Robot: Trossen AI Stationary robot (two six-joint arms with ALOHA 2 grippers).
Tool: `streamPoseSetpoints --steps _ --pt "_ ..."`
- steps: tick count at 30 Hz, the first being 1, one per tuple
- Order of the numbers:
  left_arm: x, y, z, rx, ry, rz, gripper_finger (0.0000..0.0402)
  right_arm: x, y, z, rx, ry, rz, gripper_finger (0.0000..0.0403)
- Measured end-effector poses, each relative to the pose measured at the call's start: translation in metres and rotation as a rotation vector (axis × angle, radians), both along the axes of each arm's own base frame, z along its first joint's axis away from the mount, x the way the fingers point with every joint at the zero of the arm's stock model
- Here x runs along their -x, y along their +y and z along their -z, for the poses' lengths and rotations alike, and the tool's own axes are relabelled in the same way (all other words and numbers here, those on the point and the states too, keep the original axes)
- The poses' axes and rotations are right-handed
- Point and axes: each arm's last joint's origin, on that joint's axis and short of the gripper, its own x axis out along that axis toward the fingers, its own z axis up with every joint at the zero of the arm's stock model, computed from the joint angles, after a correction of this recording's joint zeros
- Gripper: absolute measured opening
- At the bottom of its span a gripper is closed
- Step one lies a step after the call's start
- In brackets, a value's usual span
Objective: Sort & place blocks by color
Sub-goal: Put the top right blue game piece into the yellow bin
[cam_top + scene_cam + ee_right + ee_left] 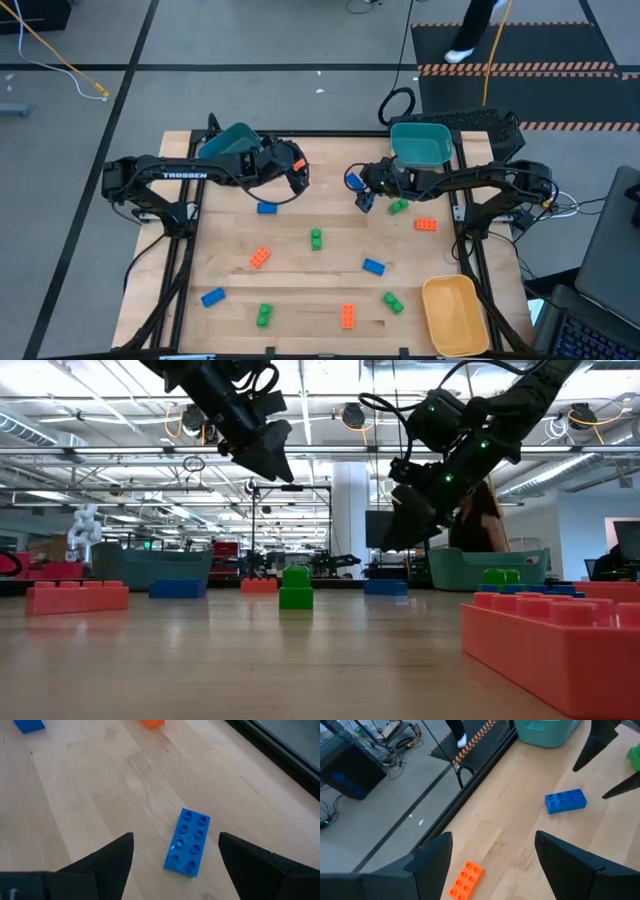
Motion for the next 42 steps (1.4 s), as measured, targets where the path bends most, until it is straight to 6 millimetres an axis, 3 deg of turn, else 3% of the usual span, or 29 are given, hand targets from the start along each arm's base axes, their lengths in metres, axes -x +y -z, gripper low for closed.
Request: streamPoseSetpoints --steps 13,28,42 --pt "-0.001 0.002 -0.002 0.007 -0.041 -0.017 0.0287 0.003 0.002 0.004 -0.057 0.034 -0.007 0.0288" --pt "-0.001 0.006 -0.003 -0.012 -0.028 0.02 0.0287 -0.015 -0.007 -0.031 -0.024 0.039 -0.039 0.0288" --pt "-0.001 0.009 -0.007 -0.044 -0.014 0.028 0.0287 -0.013 -0.019 -0.035 -0.029 0.038 0.0 0.0288"
